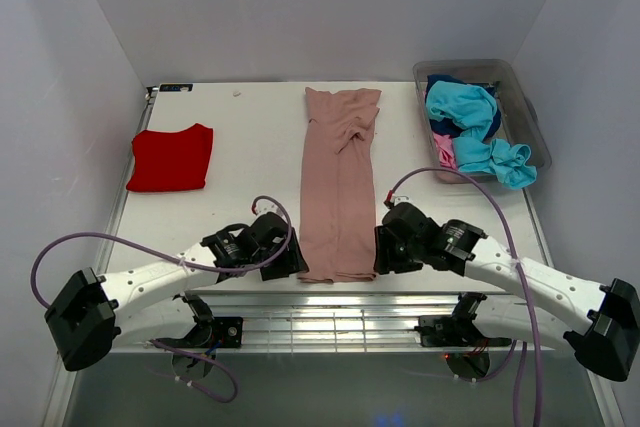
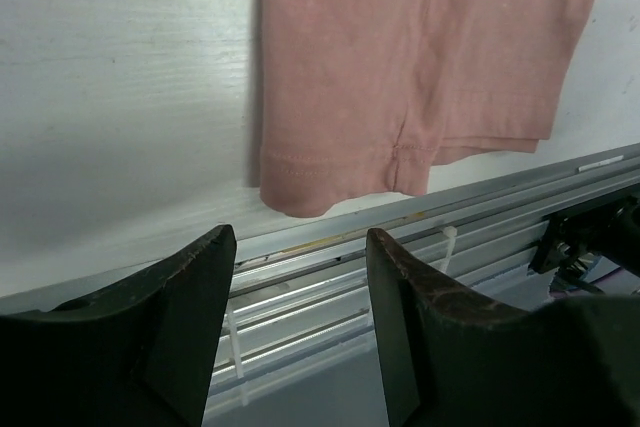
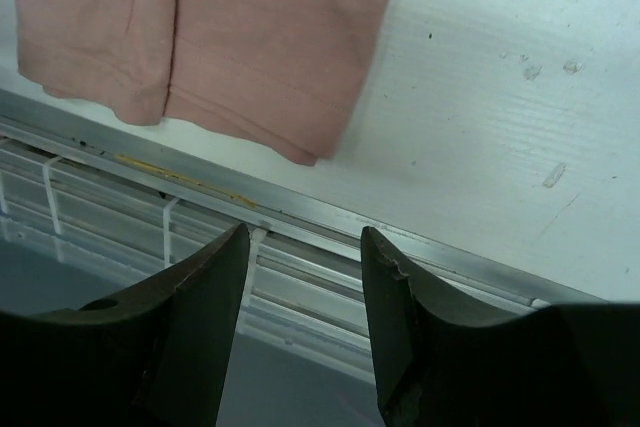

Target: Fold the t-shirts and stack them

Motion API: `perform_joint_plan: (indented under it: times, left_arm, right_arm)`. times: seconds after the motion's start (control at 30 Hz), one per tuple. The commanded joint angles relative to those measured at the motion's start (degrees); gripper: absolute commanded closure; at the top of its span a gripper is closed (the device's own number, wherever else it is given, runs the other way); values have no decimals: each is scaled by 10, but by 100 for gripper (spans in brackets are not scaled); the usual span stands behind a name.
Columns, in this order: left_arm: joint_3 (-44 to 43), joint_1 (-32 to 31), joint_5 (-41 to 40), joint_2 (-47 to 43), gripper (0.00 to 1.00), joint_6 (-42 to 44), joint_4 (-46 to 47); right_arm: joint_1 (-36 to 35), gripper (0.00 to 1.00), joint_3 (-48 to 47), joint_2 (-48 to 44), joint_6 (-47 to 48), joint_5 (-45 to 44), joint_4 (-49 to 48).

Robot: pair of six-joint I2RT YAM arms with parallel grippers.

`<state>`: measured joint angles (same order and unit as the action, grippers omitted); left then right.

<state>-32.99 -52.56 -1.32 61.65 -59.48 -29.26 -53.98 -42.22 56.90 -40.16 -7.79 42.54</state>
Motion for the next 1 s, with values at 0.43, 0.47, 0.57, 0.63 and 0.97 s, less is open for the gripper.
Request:
perform_joint_plan:
  times: [0.43, 0.47, 0.57, 0.63, 0.97]
  left_arm:
    - [65, -10, 11, 32, 32, -29, 133]
    - [63, -10, 11, 35, 32, -27, 136]
    - [60, -10, 11, 45, 32, -27, 139]
    - [62, -10, 12, 51, 31, -26, 142]
    - [72, -11, 41, 87, 32, -23, 163]
  right_arm:
    - [-26, 45, 83, 57, -57, 4, -134]
    - [-26, 45, 80, 62, -55, 1, -134]
    - [-26, 45, 79, 77, -50, -4, -139]
    - [-26, 45, 86, 87, -48, 2, -156]
    - [-26, 46, 118, 117, -48, 23, -204]
